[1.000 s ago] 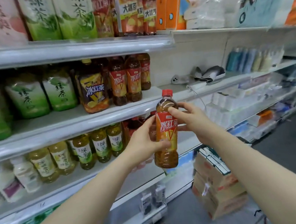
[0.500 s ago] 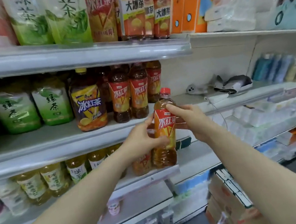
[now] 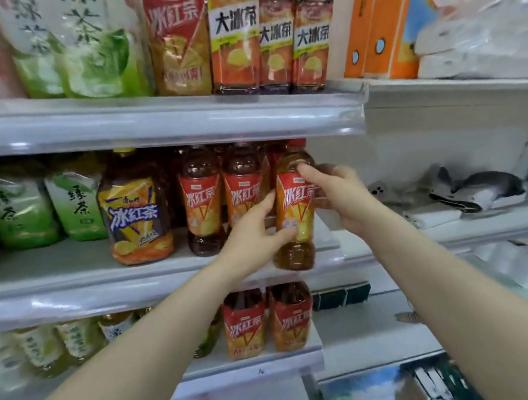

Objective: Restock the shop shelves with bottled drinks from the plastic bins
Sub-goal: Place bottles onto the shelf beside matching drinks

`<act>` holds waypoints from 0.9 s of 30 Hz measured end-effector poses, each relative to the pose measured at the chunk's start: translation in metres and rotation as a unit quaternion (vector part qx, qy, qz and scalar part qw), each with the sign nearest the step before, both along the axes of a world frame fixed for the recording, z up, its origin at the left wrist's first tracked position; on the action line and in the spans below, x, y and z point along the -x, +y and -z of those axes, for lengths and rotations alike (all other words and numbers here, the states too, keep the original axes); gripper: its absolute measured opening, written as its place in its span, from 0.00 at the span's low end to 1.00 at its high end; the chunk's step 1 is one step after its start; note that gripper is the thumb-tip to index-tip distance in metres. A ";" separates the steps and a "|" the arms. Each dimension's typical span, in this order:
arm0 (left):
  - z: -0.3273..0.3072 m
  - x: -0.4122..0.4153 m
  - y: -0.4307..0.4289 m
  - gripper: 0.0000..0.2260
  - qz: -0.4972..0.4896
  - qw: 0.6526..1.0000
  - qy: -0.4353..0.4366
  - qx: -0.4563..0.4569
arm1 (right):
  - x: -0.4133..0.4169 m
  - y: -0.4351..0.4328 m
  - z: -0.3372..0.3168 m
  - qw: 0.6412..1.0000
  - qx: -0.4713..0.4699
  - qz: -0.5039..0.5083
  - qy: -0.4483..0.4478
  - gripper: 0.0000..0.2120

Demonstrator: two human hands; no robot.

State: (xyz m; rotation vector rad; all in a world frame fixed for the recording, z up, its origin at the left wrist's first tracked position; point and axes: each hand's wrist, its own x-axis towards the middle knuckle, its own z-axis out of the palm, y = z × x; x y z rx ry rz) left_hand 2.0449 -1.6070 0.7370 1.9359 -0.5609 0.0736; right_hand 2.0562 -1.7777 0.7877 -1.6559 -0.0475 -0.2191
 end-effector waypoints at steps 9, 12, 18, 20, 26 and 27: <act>0.007 -0.007 -0.009 0.38 -0.038 0.995 -0.050 -0.076 | -0.031 -0.006 -0.006 0.998 -0.044 0.000 -0.046 0.15; 0.008 -0.009 -0.011 0.37 -0.040 0.994 -0.050 -0.090 | -0.040 -0.004 -0.006 0.997 -0.037 0.001 -0.064 0.17; 0.022 -0.013 -0.013 0.40 -0.045 0.991 -0.041 -0.119 | -0.043 -0.001 0.008 0.998 -0.012 -0.031 -0.060 0.11; 0.027 -0.014 -0.014 0.40 -0.049 0.991 -0.046 -0.119 | -0.042 -0.001 0.010 0.997 -0.027 -0.039 -0.060 0.11; 0.035 -0.013 -0.015 0.41 -0.036 0.991 -0.060 -0.111 | -0.039 -0.003 0.017 0.996 -0.063 -0.054 -0.034 0.12; 0.037 -0.013 -0.015 0.42 -0.032 0.992 -0.056 -0.108 | -0.038 -0.006 0.018 0.996 -0.058 -0.062 -0.027 0.11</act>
